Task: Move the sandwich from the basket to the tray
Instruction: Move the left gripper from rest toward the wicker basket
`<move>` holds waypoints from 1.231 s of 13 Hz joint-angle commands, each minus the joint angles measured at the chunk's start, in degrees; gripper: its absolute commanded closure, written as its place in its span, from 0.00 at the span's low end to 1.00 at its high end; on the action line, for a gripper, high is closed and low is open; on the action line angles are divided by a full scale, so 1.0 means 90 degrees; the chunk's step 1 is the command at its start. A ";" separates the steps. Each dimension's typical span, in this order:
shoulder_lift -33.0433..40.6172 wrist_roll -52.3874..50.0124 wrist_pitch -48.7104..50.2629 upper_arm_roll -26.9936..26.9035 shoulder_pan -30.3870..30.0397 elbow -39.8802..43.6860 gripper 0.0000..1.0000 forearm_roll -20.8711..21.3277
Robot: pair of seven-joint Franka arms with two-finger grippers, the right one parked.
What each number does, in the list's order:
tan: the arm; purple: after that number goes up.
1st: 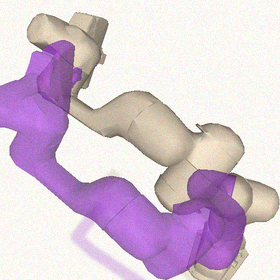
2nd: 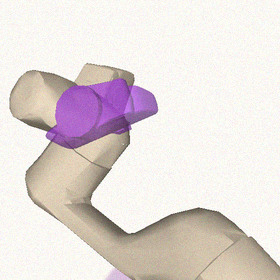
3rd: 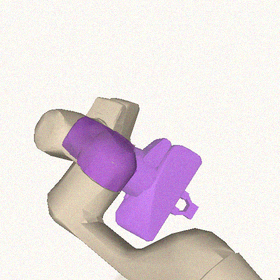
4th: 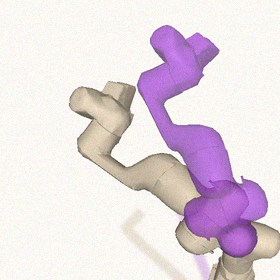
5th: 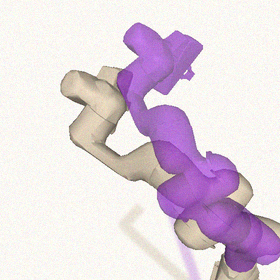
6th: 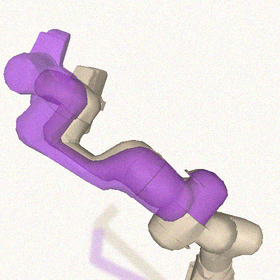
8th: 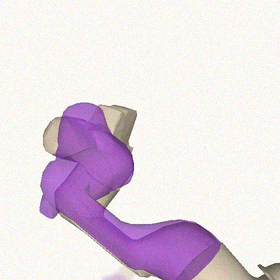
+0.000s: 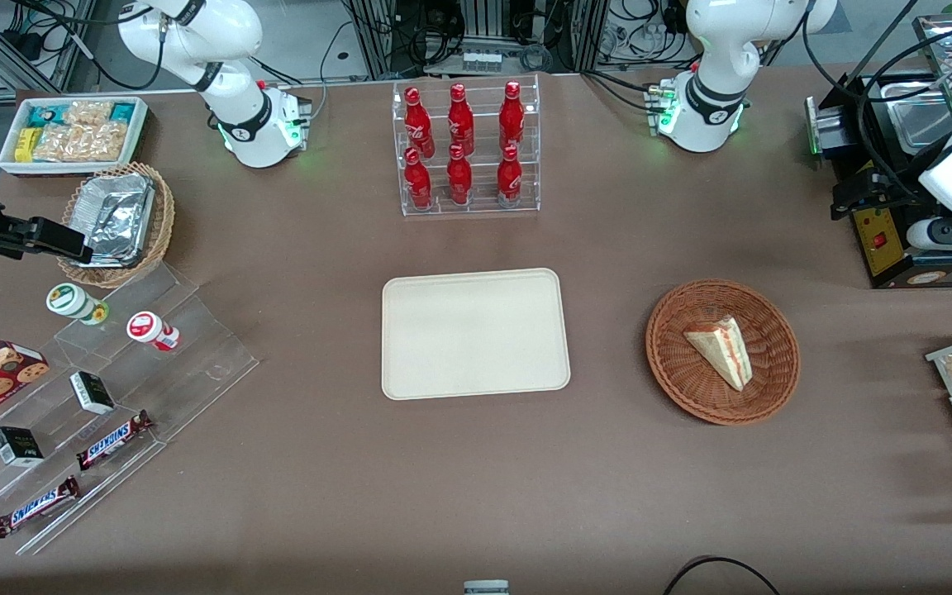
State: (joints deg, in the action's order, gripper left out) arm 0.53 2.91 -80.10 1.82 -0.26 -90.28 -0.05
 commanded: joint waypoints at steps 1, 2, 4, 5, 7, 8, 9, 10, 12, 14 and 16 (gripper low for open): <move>0.0000 0.0077 0.0063 -0.0007 -0.0010 0.0051 0.00 -0.0004; 0.0000 0.0068 0.0034 -0.0007 -0.0010 0.0041 0.00 -0.0014; -0.0010 0.0048 -0.0326 -0.0007 0.0010 -0.0241 0.00 0.0055; 0.0000 0.0048 -0.0599 0.0003 0.0019 -0.0397 0.00 0.0064; -0.0145 0.0029 -0.0738 0.0012 0.0039 -0.0506 0.00 0.0055; -0.0224 0.0029 -0.0864 0.0022 0.0049 -0.0593 0.00 0.0064; -0.0282 0.0029 -0.1088 0.0032 0.0058 -0.0758 0.00 0.0064; -0.0312 0.0029 -0.1370 0.0032 0.0059 -0.0973 0.00 0.0064; -0.0312 0.0019 -0.1936 0.0032 0.0059 -0.1422 0.00 0.0064; -0.0332 0.0019 -0.2532 0.0032 0.0049 -0.1861 0.00 0.0064; -0.0322 0.0009 -0.3341 0.0032 0.0049 -0.2456 0.00 0.0064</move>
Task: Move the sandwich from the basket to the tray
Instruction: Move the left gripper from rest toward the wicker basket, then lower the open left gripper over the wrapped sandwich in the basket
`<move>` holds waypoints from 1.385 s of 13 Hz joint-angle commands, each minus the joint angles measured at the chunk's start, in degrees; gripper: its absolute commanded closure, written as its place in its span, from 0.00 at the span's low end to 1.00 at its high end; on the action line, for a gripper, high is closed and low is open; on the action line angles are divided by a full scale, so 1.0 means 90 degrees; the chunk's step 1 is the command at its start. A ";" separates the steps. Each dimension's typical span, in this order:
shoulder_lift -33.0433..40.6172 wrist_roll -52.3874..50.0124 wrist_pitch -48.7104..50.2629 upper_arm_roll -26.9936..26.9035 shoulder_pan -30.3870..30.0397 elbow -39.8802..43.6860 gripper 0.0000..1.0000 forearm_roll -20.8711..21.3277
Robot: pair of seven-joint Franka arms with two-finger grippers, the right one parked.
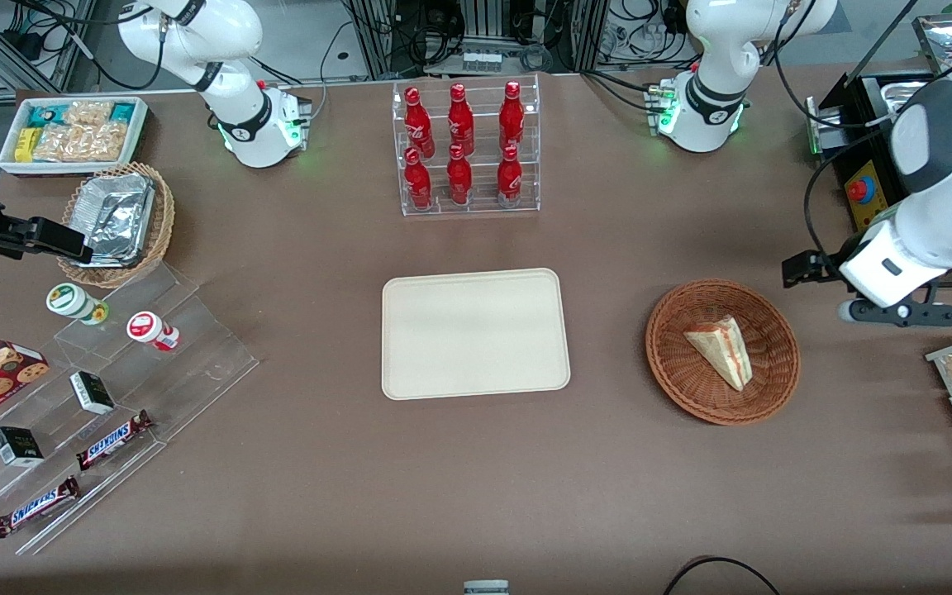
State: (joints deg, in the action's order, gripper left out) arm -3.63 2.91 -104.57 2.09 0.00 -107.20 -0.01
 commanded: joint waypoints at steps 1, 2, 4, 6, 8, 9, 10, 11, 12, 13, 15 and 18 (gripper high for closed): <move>0.0140 -0.0088 -0.0927 0.0002 0.0019 -0.0802 0.00 0.0059; 0.0140 -0.0282 -0.1210 0.0002 0.0019 -0.1007 0.00 0.0059; 0.0130 -0.1022 -0.1651 0.0002 0.0029 -0.1291 0.00 0.0050; 0.0023 -0.1687 -0.1905 0.0012 0.0039 -0.1370 0.00 0.0050; -0.0094 -0.2545 -0.2149 0.0022 0.0145 -0.1467 0.00 -0.0018; -0.0114 -0.2869 -0.2421 0.0031 0.0156 -0.1623 0.00 -0.0067; -0.0105 -0.3065 -0.2781 0.0032 0.0175 -0.1856 0.00 -0.0077; -0.0114 -0.3241 -0.3133 0.0061 0.0233 -0.2052 0.00 -0.0077; -0.0240 -0.3504 -0.3243 0.0061 0.0389 -0.2044 0.00 -0.0077; -0.0367 -0.3971 -0.3263 0.0061 0.0497 -0.1986 0.00 -0.0077; -0.0514 -0.4306 -0.3468 0.0061 0.0595 -0.1976 0.00 -0.0058; -0.0768 -0.4385 -0.3741 0.0061 0.0586 -0.1956 0.00 -0.0067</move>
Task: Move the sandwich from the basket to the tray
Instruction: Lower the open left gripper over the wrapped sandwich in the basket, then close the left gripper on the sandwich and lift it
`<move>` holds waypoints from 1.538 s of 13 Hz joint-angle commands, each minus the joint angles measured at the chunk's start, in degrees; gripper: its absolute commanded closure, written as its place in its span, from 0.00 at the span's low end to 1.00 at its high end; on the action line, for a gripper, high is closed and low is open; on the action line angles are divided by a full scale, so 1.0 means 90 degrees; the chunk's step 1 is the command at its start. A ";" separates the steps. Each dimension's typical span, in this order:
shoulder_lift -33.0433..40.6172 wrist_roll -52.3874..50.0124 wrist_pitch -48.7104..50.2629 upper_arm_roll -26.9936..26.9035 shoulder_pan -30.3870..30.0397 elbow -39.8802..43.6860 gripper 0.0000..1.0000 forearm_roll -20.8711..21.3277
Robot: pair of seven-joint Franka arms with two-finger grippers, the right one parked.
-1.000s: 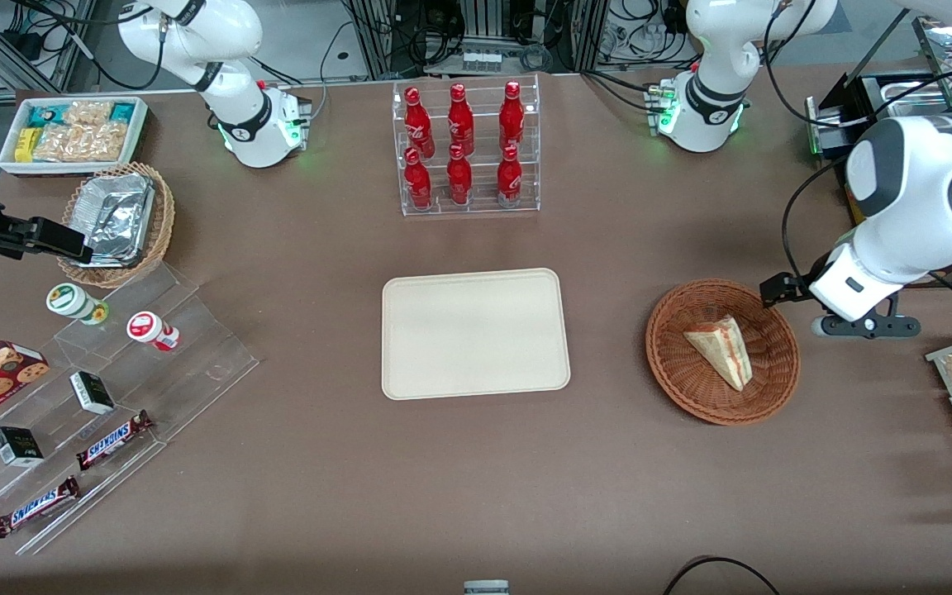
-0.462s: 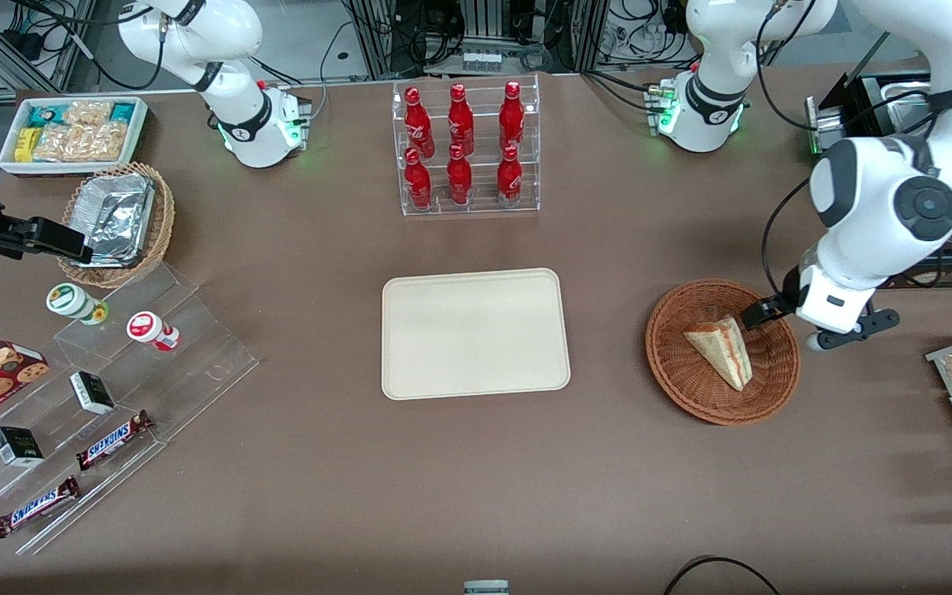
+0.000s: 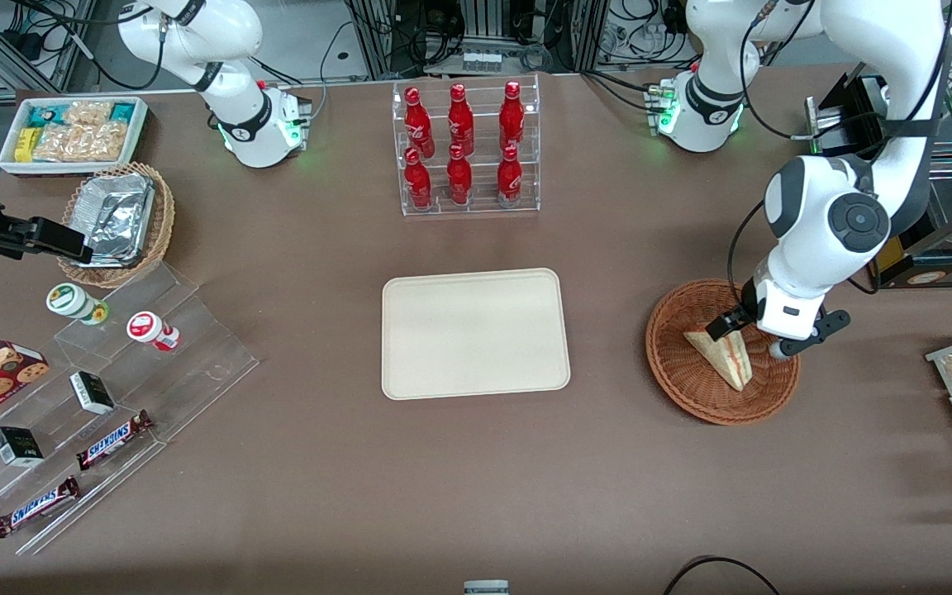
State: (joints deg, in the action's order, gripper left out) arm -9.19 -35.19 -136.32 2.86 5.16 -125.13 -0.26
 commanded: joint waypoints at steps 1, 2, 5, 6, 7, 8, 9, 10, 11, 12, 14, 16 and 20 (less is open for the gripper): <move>-0.0228 -0.0356 -0.0311 -0.0024 0.0013 0.0027 0.00 -0.0039; -0.0277 -0.0503 -0.0370 -0.0024 0.0013 0.0027 0.00 -0.0039; -0.0462 -0.0659 -0.0381 -0.0034 0.0003 0.0007 0.00 -0.0039; -0.0492 -0.0747 -0.0390 -0.0034 0.0003 0.0007 0.00 -0.0039; -0.0560 -0.0758 -0.0390 -0.0034 -0.0006 -0.0003 0.00 -0.0039; -0.0599 -0.0758 -0.0390 -0.0034 -0.0007 -0.0012 0.00 -0.0039; -0.0648 -0.0758 -0.0390 -0.0034 -0.0016 -0.0022 0.00 -0.0039; -0.0649 -0.0758 -0.0390 -0.0044 -0.0016 -0.0022 0.02 -0.0039; -0.0658 -0.0758 -0.0390 -0.0044 -0.0026 -0.0022 0.23 -0.0039; -0.0668 -0.0758 -0.0390 -0.0044 -0.0036 -0.0032 0.62 -0.0039; -0.0659 -0.0748 -0.0352 -0.0044 -0.0036 -0.0032 1.00 -0.0039; -0.0610 -0.0661 -0.0274 -0.0044 -0.0026 0.0007 1.00 -0.0039; -0.0580 -0.0631 0.1255 -0.0024 0.0032 0.0999 1.00 0.0000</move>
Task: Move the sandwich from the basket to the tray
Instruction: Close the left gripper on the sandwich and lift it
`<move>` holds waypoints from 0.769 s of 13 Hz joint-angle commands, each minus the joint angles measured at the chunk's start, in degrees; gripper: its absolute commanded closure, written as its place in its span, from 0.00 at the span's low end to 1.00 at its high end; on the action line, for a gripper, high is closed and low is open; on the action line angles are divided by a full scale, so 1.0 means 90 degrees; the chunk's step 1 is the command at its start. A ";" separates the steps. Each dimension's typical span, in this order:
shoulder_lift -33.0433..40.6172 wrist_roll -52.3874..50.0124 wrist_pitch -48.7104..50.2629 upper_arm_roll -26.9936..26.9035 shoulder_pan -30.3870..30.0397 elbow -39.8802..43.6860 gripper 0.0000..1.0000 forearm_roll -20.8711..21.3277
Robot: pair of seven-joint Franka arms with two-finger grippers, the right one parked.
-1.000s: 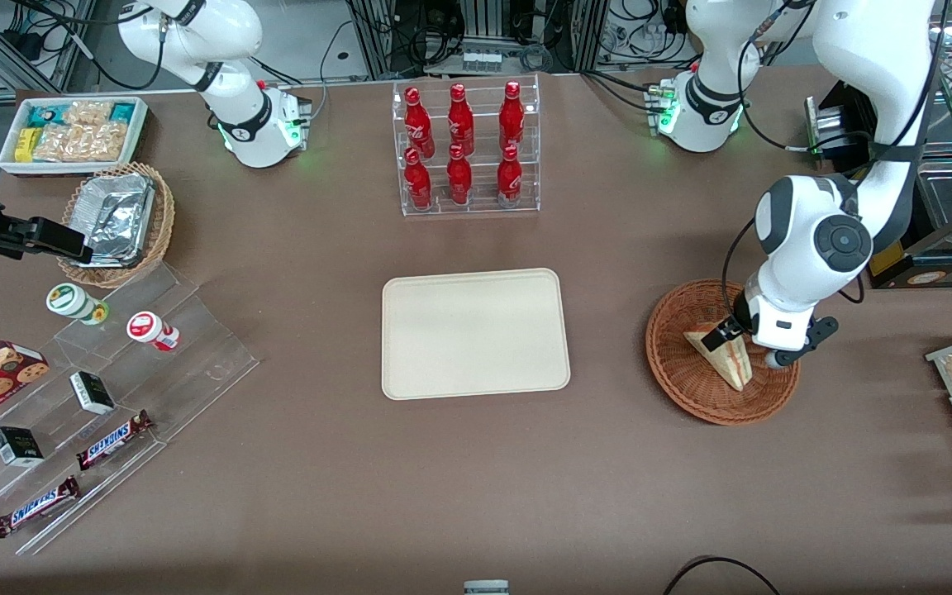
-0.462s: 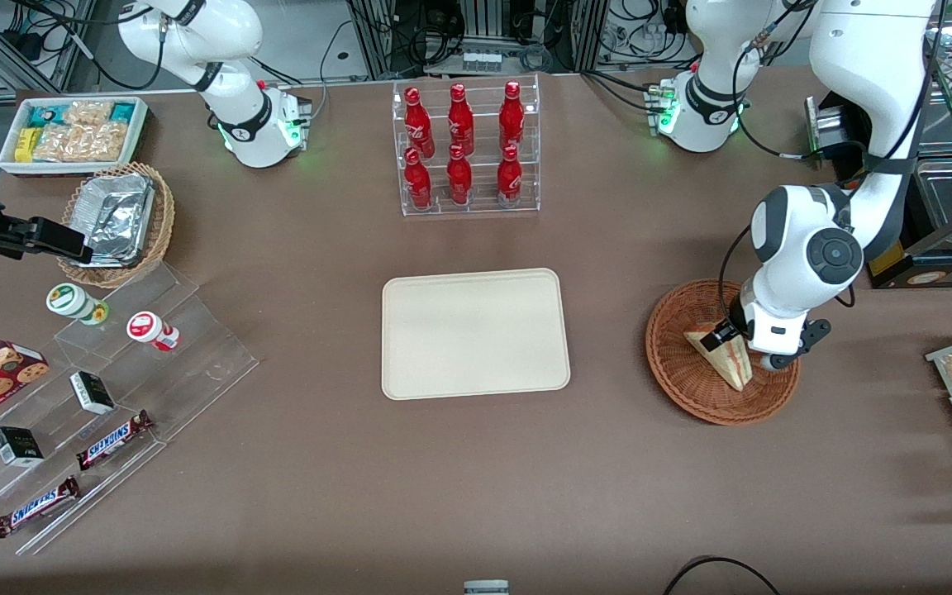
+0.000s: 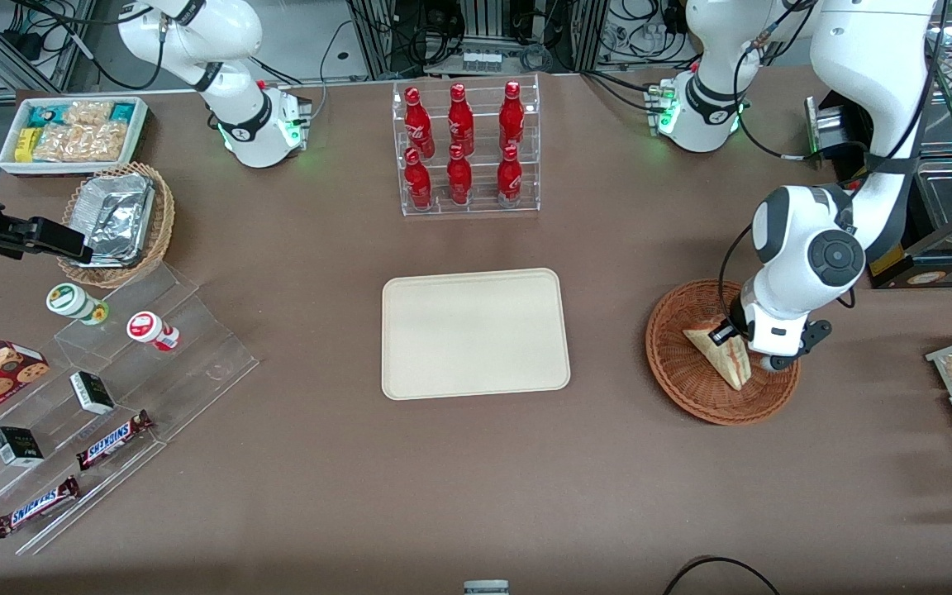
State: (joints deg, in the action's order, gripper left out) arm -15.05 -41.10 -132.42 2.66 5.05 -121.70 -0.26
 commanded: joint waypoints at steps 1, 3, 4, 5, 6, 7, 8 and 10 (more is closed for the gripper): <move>0.0051 0.0026 0.1164 0.0007 0.0131 0.0932 1.00 0.0000; 0.0022 0.0035 0.1576 0.0007 0.0259 0.1353 1.00 0.0009; 0.0022 0.0122 0.1675 0.0026 0.0443 0.1461 1.00 0.0010; 0.0022 0.0249 0.1695 0.0027 0.0590 0.1520 1.00 0.0010; -0.0017 0.0318 0.1695 0.0036 0.0794 0.1550 1.00 -0.0019; -0.0037 0.0338 0.1695 0.0036 0.1038 0.1589 1.00 -0.0039; -0.0095 0.0319 0.1705 0.0036 0.1272 0.1618 1.00 -0.0039; -0.0183 0.0270 0.1695 0.0036 0.1693 0.1667 1.00 -0.0049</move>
State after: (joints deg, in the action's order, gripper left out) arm -15.26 -39.04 -118.40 3.70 17.00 -108.71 -0.25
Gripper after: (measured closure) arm 0.859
